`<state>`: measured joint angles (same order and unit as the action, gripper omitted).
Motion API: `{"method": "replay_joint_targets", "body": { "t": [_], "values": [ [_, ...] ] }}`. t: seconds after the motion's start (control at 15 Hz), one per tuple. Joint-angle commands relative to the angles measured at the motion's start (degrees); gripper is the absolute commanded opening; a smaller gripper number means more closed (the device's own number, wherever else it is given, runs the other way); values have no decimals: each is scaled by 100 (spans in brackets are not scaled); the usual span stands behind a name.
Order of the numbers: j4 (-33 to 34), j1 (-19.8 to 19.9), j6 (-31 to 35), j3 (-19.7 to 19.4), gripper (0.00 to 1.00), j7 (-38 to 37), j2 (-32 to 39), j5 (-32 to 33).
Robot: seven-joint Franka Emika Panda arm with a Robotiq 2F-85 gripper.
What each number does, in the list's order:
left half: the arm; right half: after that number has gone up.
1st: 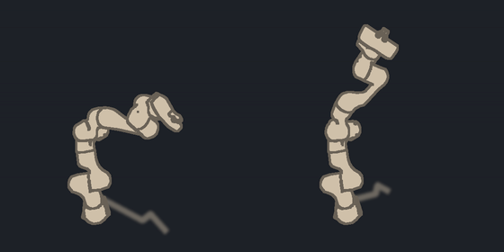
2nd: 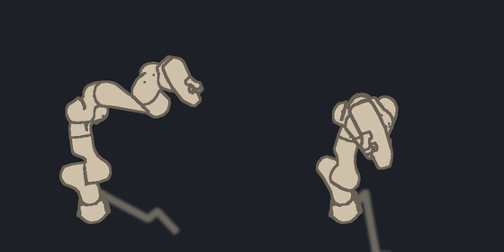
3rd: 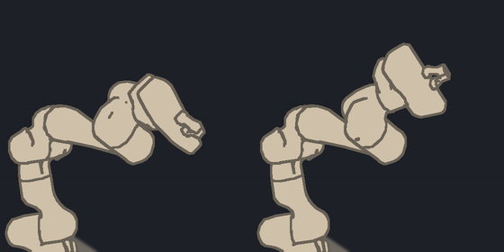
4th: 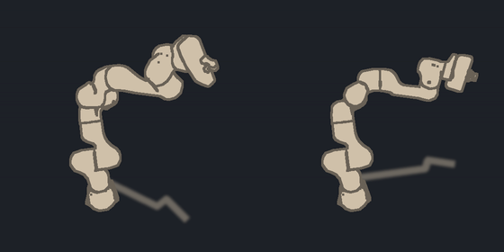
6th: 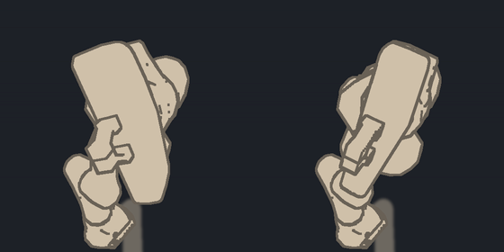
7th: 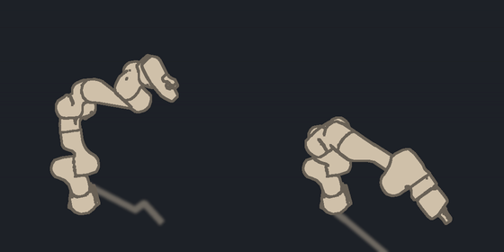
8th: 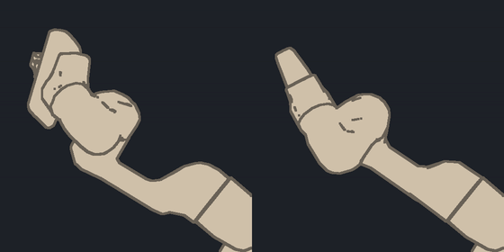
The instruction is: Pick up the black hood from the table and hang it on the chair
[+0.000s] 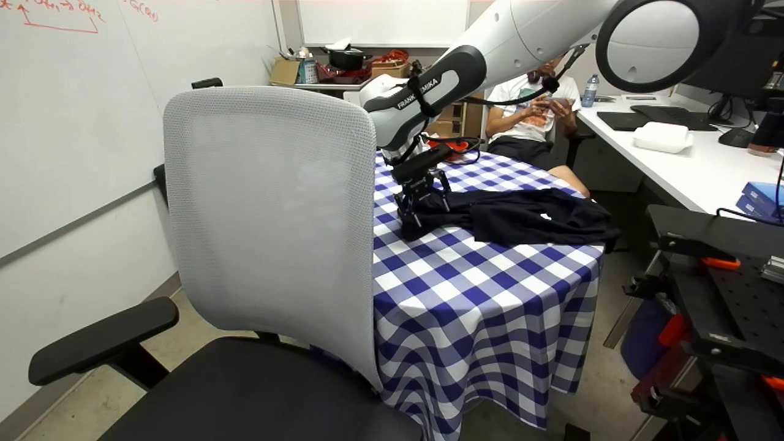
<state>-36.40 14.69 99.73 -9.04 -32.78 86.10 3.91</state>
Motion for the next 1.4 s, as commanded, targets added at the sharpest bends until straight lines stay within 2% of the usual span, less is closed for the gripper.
{"method": "replay_joint_targets", "body": {
  "t": [0.0, 0.07, 0.13, 0.2, 0.27, 0.4, 0.67, 0.73, 0.87, 1.0, 1.33],
  "values": [
    [-34, -53, -74, -85, 67, 238, 0, 23],
    [-23, -38, -59, -65, 66, 364, 0, 18],
    [23, 2, 19, -12, 72, 749, 0, 29],
    [34, 12, 87, -8, 62, 1045, -2, 61],
    [41, 18, 119, -30, 42, 1328, -9, 112],
    [14, 25, 193, -64, 37, 1771, -32, 214],
    [-60, 5, 454, -124, 7, 2518, -50, 513],
    [-70, -3, 521, -134, 6, 2690, -49, 590],
    [-93, -16, 636, -136, 10, 3006, -49, 727],
    [-109, -18, 688, -127, 28, 3269, -49, 812],
    [-74, 33, 558, -53, 63, 3710, -48, 778]
  ]
}}
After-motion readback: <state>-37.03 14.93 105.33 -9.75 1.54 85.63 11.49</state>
